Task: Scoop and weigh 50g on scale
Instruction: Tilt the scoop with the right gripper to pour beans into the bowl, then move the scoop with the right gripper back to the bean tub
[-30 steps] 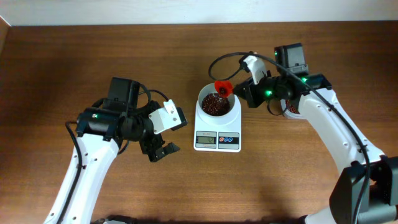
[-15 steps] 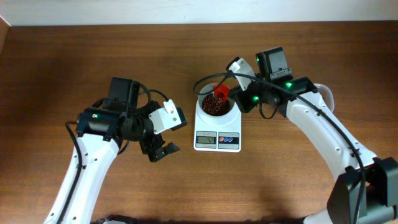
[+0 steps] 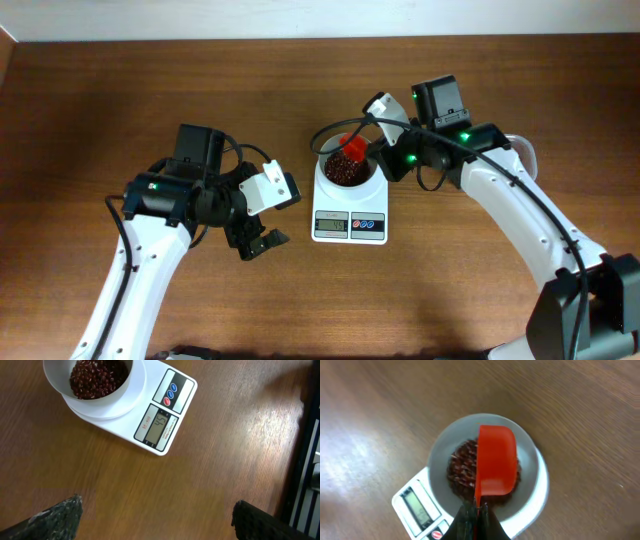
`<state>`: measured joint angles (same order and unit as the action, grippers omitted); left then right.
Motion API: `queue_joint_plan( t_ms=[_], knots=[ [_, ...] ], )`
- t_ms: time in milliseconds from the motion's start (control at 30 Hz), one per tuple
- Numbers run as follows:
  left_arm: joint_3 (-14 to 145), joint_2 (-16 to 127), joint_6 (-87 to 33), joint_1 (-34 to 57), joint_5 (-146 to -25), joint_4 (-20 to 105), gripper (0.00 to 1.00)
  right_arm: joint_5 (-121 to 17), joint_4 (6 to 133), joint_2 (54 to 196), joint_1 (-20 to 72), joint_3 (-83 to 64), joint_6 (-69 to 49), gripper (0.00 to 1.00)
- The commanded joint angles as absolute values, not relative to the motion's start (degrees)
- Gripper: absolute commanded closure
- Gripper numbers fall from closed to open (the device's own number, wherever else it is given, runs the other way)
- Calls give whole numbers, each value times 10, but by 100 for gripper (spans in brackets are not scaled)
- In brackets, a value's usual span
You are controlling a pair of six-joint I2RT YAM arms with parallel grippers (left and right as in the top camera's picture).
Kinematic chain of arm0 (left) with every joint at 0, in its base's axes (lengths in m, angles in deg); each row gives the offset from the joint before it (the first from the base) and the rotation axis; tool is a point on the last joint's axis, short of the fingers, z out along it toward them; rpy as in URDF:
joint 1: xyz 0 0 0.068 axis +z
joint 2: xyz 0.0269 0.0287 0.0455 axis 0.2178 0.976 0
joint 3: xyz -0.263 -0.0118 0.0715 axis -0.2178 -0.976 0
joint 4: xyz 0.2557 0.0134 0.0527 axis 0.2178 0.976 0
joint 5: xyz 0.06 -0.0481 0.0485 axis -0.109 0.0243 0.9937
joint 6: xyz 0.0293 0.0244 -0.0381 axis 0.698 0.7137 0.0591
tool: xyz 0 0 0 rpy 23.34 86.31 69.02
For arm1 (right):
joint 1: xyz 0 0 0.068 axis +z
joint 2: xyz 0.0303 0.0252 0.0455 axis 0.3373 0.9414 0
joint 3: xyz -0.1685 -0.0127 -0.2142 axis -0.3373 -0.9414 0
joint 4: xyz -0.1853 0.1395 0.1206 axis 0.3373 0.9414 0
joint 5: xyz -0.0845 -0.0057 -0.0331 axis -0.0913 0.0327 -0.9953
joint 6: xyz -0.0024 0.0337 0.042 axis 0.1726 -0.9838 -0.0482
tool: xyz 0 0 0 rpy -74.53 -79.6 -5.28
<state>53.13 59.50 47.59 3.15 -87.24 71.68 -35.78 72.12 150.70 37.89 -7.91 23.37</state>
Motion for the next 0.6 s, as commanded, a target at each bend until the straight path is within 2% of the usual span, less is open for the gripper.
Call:
queue_joint_plan(
  t_ms=[0,67,133,333,567],
  knots=[
    [530,594,485,29,-883,716,1,-333,721,1487,381,-73,242,96],
    [530,594,485,29,-883,716,1,-414,723,1487,381,-73,219,96],
    [530,594,485,29,-883,716,1,-364,723,1486,381,-73,215,96],
    [530,594,485,29,-883,716,1,-369,724,1431,341,-55,195,96],
    [530,594,485,29,-883,716,1,-568,910,1364,202,-55,195,96]
  ],
)
